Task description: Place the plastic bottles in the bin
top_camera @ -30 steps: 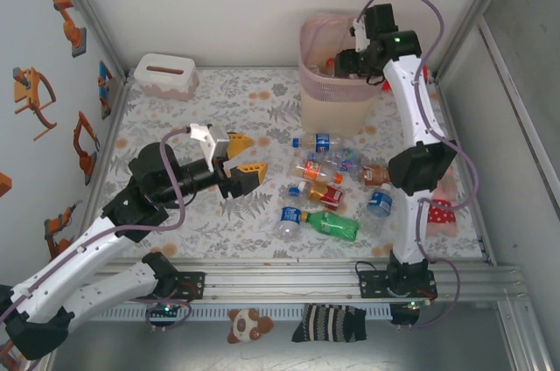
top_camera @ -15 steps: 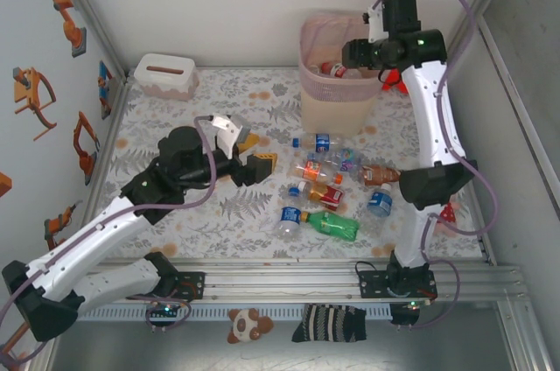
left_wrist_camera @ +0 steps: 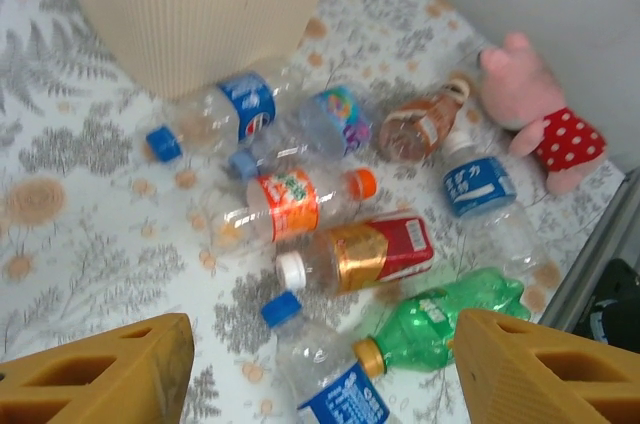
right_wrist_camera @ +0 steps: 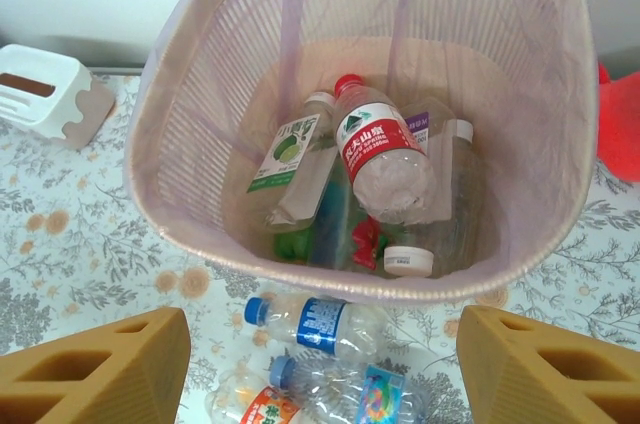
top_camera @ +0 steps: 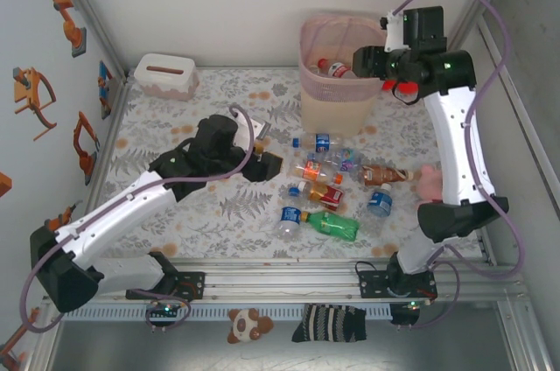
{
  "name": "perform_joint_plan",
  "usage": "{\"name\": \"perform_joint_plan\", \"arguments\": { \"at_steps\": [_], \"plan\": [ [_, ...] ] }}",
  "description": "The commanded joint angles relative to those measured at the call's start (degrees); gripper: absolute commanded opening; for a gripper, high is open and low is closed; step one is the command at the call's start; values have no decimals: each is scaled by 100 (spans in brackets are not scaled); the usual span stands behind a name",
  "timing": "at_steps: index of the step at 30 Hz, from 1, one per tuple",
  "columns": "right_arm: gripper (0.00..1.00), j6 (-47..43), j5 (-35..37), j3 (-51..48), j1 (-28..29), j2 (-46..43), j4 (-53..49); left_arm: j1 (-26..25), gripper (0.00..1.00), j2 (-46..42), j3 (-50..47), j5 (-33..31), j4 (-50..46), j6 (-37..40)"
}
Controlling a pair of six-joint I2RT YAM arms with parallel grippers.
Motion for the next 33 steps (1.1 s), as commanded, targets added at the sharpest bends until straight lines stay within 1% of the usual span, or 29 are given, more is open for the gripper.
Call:
{"name": "perform_joint_plan", "arguments": {
  "at_steps": [1,7,14,16,21,25,28,33],
  "plan": [
    [70,165,1,-354,-32,-395,285,-70,68,190,233,-192,-716,-389],
    [70,238,109,-1257,-36,-1080,540,-292,68,262,-44,-384,-770,-1119],
    [71,201,210,-2343,-38,-1772,760,-928,69,513,-264,-899,-961,-1766],
    [71,172,236,-2622,-32,-1921,798,-1083,70,667,-280,-948,-998,-1928],
    [80,83,426,-3289,-32,-2364,980,-1444,71,1184,-237,-1012,-1009,-2355],
    [81,15,574,-3571,-32,-2560,986,-1671,75,1585,-145,-1005,-1009,-2621],
    [82,7,558,-3716,-33,-2657,995,-1794,76,1917,-53,-939,-1041,-2770],
    [82,-64,544,-3847,-36,-2735,1013,-1969,78,2371,36,-1017,-1220,-3067]
  ]
}}
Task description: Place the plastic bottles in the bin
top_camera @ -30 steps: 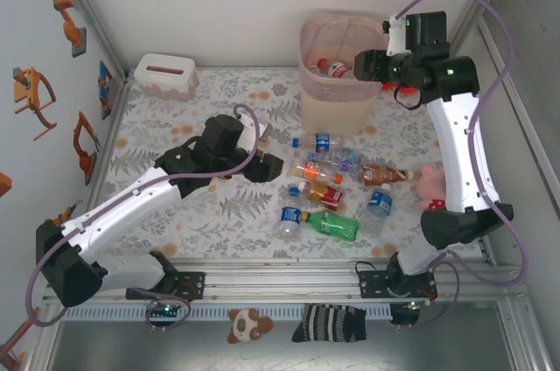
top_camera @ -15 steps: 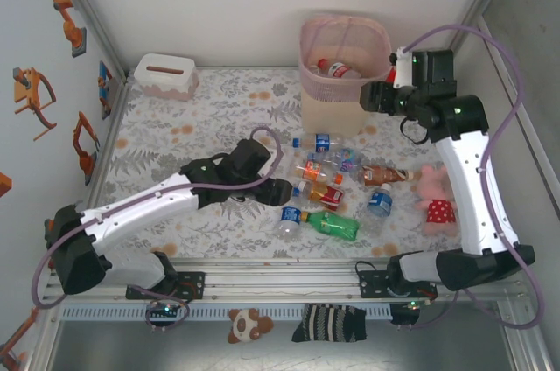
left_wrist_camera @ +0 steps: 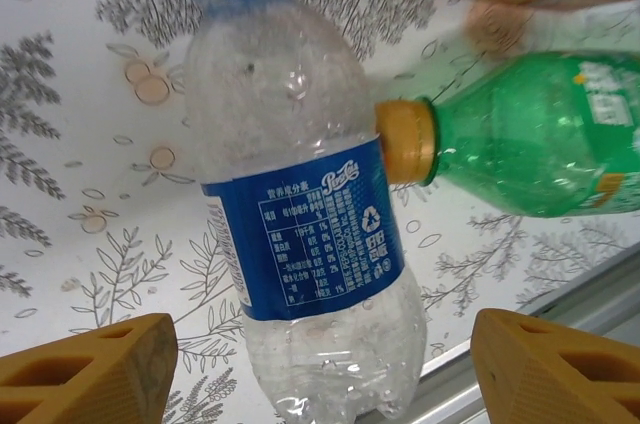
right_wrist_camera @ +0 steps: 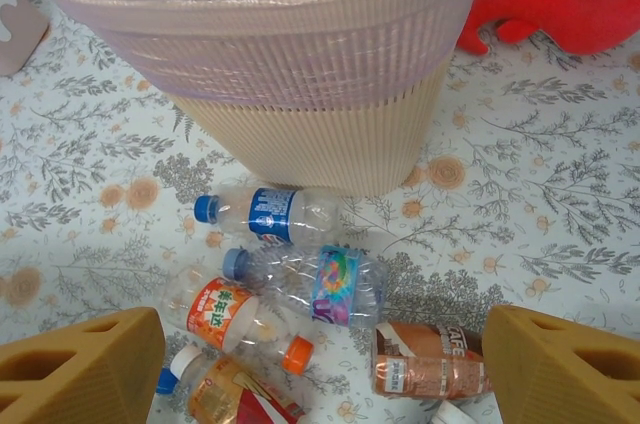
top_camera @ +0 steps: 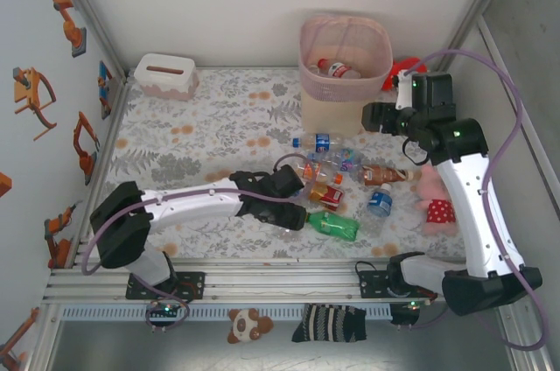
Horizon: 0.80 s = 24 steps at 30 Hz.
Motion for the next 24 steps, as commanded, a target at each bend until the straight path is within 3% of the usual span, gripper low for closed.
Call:
{"name": "perform_joint_plan", "arguments": {
  "at_steps": [1,11,24],
  "plan": [
    [82,-140,98,-111,-32,-113,133,-83,79,243,192,-50,-269,-359],
    [82,-183,-1,-262,-32,-141,200,-159,81,949,398,188,-255,-434],
    [82,-224,19,-381,-32,-122,239,-199,70,1174,342,173,-260,-623]
  ]
}}
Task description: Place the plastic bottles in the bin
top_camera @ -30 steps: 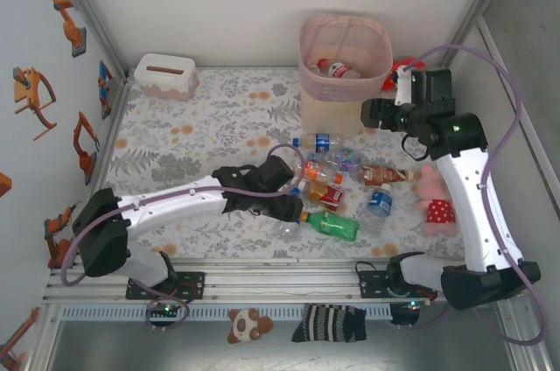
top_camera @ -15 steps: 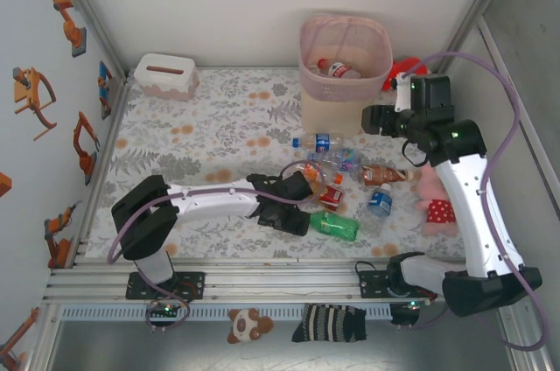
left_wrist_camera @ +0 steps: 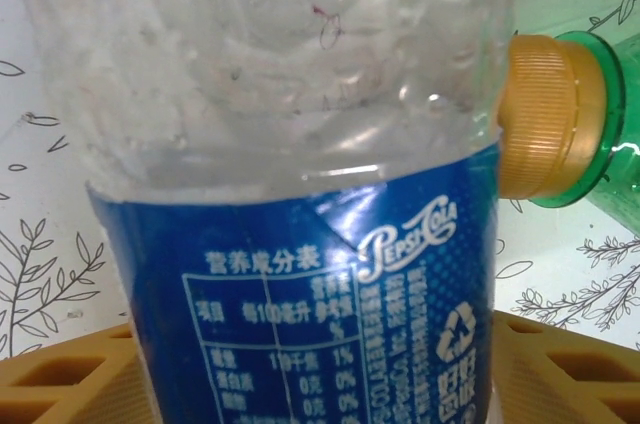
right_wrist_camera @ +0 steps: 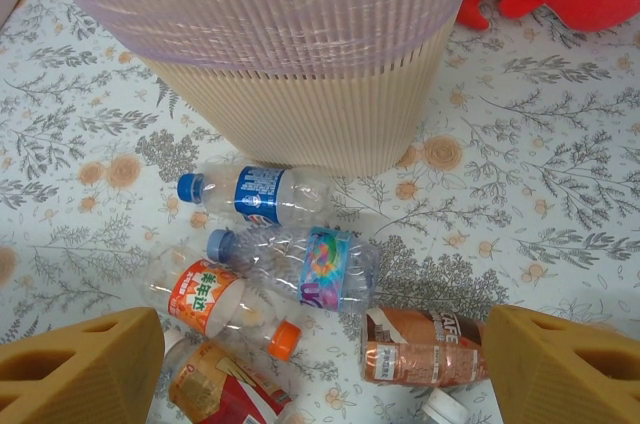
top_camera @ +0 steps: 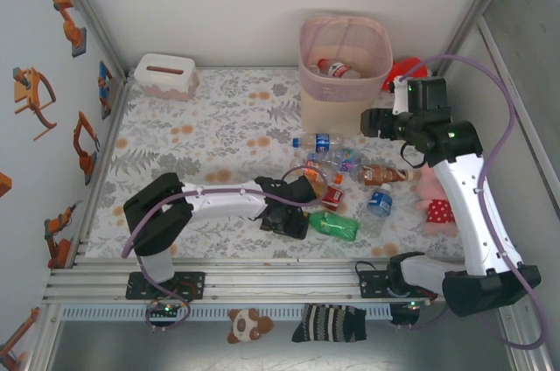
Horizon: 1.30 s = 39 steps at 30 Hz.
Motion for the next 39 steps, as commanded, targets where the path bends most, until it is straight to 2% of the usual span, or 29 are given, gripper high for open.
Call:
{"name": "perform_joint_plan", "arguments": {
  "at_steps": [1,9,16,22,26,32,39],
  "plan": [
    [82,-110,-2,-35,-32,-85,158,-35,70,56,61,17,-159,-142],
    [82,-67,-62,0,-32,-93,185,-86,64,-168,-40,-161,-184,-252],
    [80,132,-272,76,-32,-71,165,-88,62,-690,-121,-611,-349,-207],
    [80,271,-533,219,-35,-66,177,3,60,-1230,76,-1009,-531,275],
    [80,315,-862,238,-32,-84,347,180,59,-1668,107,-1115,-207,836],
    [77,593,-1356,245,-36,-93,707,907,59,-2075,55,-421,1216,1933],
    [77,858,-2458,21,-23,-221,1553,1594,58,-2262,235,893,2332,3120]
  ]
}}
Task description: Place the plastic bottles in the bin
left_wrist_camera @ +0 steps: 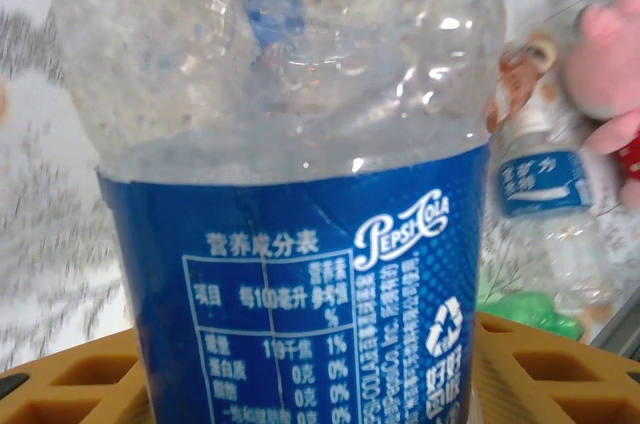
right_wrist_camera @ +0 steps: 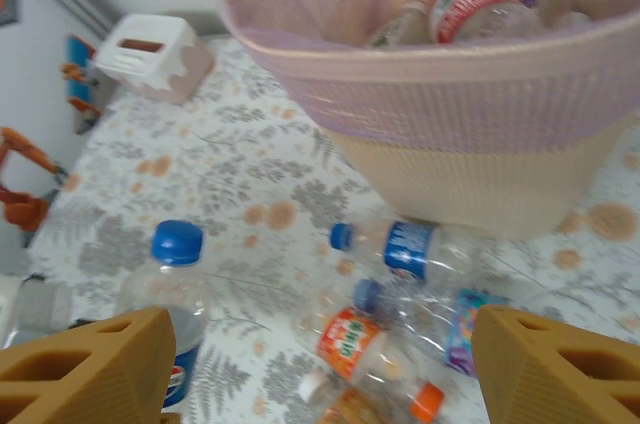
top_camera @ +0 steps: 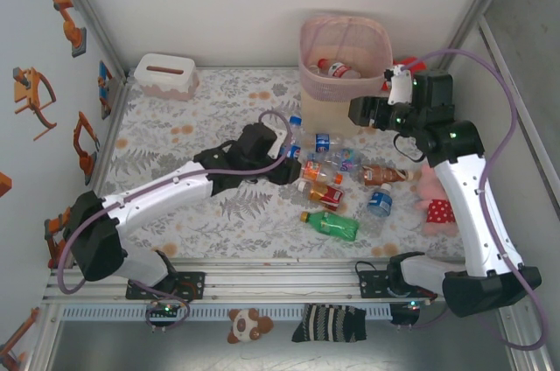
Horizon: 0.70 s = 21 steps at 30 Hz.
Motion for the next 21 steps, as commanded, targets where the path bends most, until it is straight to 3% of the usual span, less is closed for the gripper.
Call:
{"name": "perform_joint_plan", "arguments": {
  "at_steps": [1,5,13,21],
  "plan": [
    [77,218,-890,-116,-19,-232,755,183,58,-265,213,970,799,956],
    [77,274,-1716,-381,-12,-420,1319,376,58,-500,101,1688,1470,1251],
    [79,283,-2702,-599,52,-774,2140,400,57,-840,-58,2878,2684,1367],
    [90,254,-3813,-539,261,-915,3134,397,57,-1078,-118,3914,3503,1086]
  ]
}}
